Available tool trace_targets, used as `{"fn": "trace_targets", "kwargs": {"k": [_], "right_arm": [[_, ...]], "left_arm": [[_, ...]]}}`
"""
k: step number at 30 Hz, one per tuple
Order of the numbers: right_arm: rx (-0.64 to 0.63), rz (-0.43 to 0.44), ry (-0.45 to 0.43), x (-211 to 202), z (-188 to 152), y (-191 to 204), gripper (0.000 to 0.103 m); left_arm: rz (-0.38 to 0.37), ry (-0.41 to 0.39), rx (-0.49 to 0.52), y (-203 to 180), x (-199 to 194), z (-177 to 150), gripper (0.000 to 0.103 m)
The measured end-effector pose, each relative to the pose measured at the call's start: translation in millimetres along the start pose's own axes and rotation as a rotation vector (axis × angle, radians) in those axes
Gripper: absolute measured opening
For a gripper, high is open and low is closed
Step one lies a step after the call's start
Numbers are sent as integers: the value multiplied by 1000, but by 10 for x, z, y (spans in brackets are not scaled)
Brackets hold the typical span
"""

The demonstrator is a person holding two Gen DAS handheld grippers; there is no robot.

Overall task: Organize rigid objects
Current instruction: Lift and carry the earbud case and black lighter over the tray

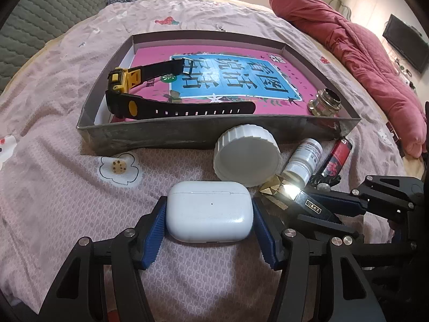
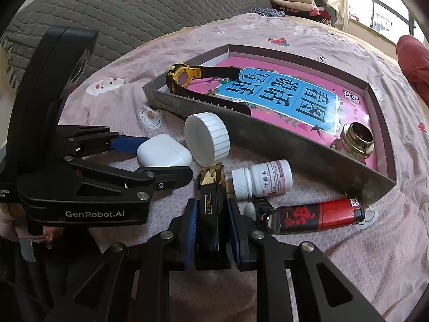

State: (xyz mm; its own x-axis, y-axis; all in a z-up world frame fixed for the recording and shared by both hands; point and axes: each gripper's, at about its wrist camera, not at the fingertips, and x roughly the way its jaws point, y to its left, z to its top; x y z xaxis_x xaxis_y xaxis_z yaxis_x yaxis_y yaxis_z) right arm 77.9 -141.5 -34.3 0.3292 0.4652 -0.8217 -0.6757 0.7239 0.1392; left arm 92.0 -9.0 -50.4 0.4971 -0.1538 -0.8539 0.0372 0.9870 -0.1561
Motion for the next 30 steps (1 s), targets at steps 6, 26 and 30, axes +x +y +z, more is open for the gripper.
{"fn": "trace_targets", "kwargs": {"k": [6, 26, 30], "right_arm": [[16, 30, -2, -33, -22, 1, 23], [70, 40, -98, -332, -50, 9, 23], [88, 35, -122, -402, -43, -6, 23]], "left_arm": [[-3, -7, -1, 30, -56, -27, 62], [31, -64, -10, 67, -339, -109, 62], [40, -85, 1, 48, -421, -106, 62]]}}
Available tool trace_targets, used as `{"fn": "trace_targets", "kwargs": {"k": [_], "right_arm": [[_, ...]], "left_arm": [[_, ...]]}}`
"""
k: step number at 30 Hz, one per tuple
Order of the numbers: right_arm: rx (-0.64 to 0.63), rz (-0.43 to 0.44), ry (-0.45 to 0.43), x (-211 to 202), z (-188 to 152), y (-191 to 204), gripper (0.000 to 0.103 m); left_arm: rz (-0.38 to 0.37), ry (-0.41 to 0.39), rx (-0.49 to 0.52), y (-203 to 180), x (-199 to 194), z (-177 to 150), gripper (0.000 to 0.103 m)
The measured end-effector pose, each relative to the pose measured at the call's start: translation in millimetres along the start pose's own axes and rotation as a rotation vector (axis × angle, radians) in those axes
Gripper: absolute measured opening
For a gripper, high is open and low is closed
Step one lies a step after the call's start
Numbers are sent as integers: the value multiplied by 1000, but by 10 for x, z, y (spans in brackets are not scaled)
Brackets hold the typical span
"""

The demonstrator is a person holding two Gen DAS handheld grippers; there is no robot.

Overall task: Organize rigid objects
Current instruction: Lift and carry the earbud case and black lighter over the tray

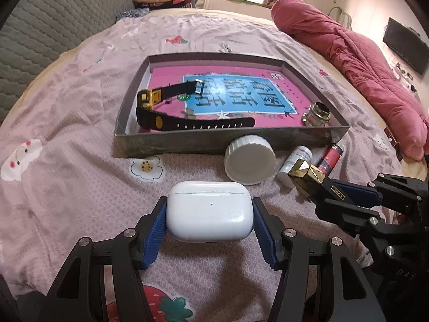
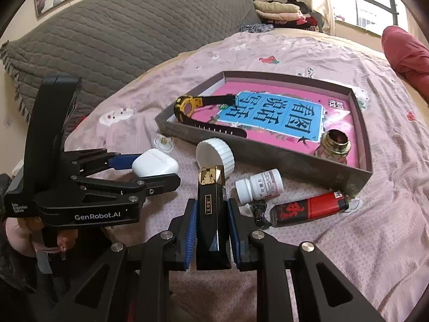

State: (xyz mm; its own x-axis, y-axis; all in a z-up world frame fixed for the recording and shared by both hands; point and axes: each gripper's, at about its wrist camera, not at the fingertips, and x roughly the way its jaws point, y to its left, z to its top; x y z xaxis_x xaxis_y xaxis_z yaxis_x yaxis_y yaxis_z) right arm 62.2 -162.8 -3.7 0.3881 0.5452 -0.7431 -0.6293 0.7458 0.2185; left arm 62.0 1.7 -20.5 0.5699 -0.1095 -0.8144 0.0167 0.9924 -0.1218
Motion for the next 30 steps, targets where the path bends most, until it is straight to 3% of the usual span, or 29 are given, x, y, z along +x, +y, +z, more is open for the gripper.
{"fn": "trace_targets", "kwargs": {"k": [30], "right_arm": [[17, -68, -138, -350, 113, 109, 23]], "left_arm": [[34, -106, 16, -90, -479, 33, 62]]}}
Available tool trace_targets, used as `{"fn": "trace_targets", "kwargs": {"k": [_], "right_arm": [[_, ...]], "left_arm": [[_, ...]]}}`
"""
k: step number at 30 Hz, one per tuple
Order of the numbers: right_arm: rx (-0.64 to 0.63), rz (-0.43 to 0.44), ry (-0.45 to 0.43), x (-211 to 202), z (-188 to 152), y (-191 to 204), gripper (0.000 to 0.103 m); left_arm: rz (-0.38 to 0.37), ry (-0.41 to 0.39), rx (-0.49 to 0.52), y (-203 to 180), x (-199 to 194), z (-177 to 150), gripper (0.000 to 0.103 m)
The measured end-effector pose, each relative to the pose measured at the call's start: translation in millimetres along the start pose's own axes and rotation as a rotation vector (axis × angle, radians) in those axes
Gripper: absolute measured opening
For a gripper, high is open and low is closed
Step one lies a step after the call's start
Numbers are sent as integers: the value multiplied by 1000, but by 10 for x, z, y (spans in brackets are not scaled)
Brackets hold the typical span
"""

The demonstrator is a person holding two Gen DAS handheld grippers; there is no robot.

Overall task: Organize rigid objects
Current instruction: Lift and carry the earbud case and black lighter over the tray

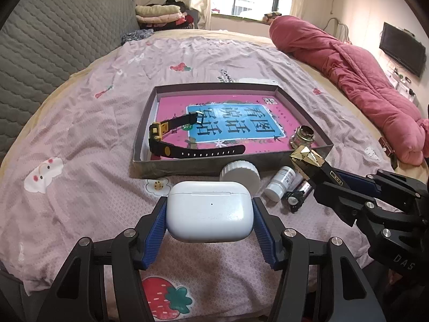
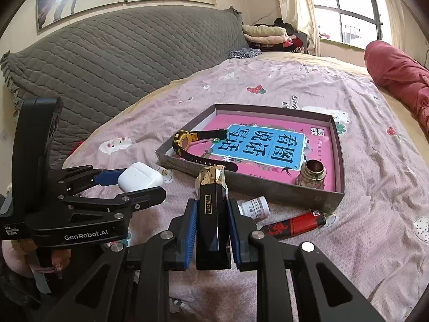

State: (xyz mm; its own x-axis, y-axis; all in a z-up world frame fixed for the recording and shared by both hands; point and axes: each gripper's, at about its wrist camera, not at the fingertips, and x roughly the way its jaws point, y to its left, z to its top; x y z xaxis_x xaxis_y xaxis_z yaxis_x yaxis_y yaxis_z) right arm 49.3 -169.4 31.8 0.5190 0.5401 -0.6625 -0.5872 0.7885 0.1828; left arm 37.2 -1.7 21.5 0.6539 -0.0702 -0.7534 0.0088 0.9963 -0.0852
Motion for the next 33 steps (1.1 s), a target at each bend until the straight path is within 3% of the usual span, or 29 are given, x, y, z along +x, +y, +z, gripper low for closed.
{"fn": "trace_targets", "kwargs": {"k": [33], "right_arm": [[13, -75, -108, -146, 130, -29, 23]], "left_arm": [[35, -52, -17, 59, -94, 112, 62]]}}
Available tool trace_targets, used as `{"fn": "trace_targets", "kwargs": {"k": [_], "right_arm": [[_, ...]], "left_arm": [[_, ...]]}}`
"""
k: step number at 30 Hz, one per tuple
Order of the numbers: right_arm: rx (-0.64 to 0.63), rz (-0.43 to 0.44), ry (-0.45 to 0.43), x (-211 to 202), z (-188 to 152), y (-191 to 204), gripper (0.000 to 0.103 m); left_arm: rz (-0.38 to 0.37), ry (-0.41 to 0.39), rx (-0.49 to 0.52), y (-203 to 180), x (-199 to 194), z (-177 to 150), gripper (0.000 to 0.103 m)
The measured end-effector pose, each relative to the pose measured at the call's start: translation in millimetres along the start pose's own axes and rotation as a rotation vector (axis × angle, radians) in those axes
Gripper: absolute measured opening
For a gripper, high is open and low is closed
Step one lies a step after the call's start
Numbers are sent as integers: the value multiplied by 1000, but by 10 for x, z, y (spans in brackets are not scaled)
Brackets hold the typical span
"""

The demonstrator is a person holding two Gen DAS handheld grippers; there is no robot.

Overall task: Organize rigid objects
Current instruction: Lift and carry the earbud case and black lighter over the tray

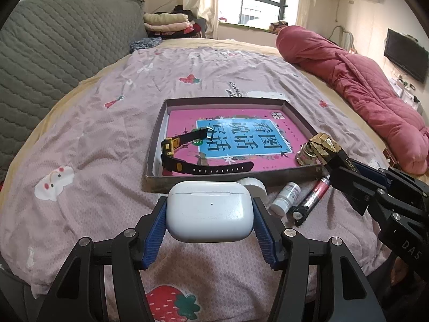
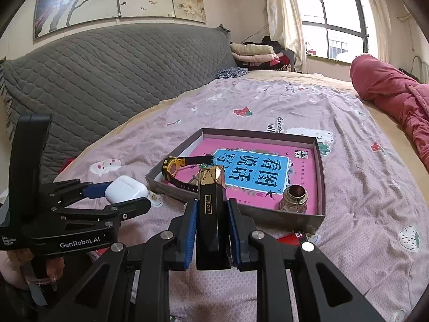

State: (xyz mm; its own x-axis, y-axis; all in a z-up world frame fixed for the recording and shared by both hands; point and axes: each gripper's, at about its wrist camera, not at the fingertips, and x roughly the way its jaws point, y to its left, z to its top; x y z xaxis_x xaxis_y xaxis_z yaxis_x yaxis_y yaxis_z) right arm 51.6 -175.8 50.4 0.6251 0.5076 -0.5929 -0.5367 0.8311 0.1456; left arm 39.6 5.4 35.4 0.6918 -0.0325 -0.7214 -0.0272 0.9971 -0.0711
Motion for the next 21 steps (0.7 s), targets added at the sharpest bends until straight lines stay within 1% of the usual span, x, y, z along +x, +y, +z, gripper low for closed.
{"fn": "trace_targets", "kwargs": {"k": [10, 21], "right_arm": [[13, -13, -35, 47, 92, -60, 23], [57, -35, -71, 109, 201, -215, 23]], "left_arm": [[0, -12, -7, -13, 60, 115, 62], [21, -22, -27, 36, 181, 312, 62]]}}
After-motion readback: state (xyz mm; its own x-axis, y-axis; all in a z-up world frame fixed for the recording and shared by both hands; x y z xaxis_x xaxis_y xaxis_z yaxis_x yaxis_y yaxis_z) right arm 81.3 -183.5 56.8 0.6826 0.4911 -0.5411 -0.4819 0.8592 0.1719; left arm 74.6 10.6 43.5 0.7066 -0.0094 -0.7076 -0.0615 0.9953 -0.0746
